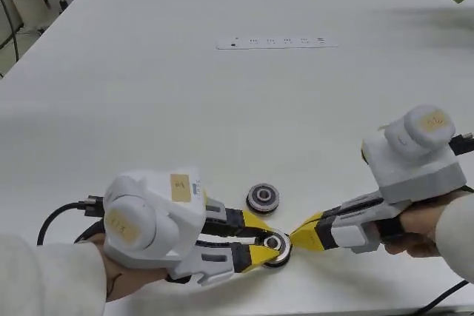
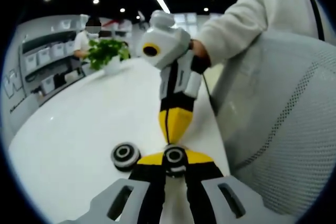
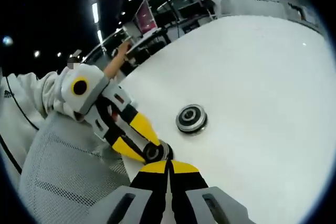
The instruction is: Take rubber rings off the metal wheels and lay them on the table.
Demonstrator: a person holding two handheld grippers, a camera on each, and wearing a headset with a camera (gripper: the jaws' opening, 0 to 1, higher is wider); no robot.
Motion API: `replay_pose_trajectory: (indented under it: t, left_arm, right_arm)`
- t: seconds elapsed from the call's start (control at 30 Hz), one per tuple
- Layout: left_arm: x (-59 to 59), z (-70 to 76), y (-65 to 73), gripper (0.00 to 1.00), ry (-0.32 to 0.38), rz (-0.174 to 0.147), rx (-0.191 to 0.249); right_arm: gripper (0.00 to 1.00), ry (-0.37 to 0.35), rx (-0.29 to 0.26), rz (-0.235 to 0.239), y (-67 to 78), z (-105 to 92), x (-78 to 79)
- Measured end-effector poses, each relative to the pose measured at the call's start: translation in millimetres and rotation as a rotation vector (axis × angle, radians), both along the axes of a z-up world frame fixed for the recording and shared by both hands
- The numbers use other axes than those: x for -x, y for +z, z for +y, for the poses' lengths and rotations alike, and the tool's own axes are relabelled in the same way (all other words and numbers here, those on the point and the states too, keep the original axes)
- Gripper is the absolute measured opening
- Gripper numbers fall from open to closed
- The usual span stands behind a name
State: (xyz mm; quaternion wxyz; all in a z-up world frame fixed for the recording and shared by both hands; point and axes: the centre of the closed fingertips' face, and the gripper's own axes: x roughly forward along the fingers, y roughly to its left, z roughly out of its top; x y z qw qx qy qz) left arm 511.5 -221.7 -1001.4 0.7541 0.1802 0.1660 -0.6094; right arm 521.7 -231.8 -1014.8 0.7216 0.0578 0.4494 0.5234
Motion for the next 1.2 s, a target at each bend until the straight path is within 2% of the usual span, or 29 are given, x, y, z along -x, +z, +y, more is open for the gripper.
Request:
replay_pose_trajectory:
  t: [0.13, 0.2, 0.23, 0.3, 1.2]
  left_arm:
    - [0.4, -0.5, 0.1, 0.14, -0.002, -0.002, 0.005]
    - [0.4, -0.5, 0.2, 0.14, -0.004, -0.004, 0.006]
    - [0.6, -0.7, 0.2, 0.14, -0.007, -0.005, 0.006]
    - [0.8, -0.7, 0.3, 0.14, -0.008, -0.006, 0.006]
    - [1.5, -0.2, 0.3, 0.14, -0.005, -0.006, 0.008]
  right_arm:
    - [0.0, -0.012, -0.021, 0.022, 4.8, 2.0, 4.6]
    - [0.0, -0.038, -0.038, 0.066, 7.9, 4.4, 7.8]
    - [0.0, -0.053, -0.074, 0.099, 12.5, 7.1, 10.5]
    - [0.0, -0.039, -0.06, 0.085, 10.3, 5.7, 10.9]
    - [0.0, 0.006, -0.089, 0.039, 19.9, 14.6, 14.7]
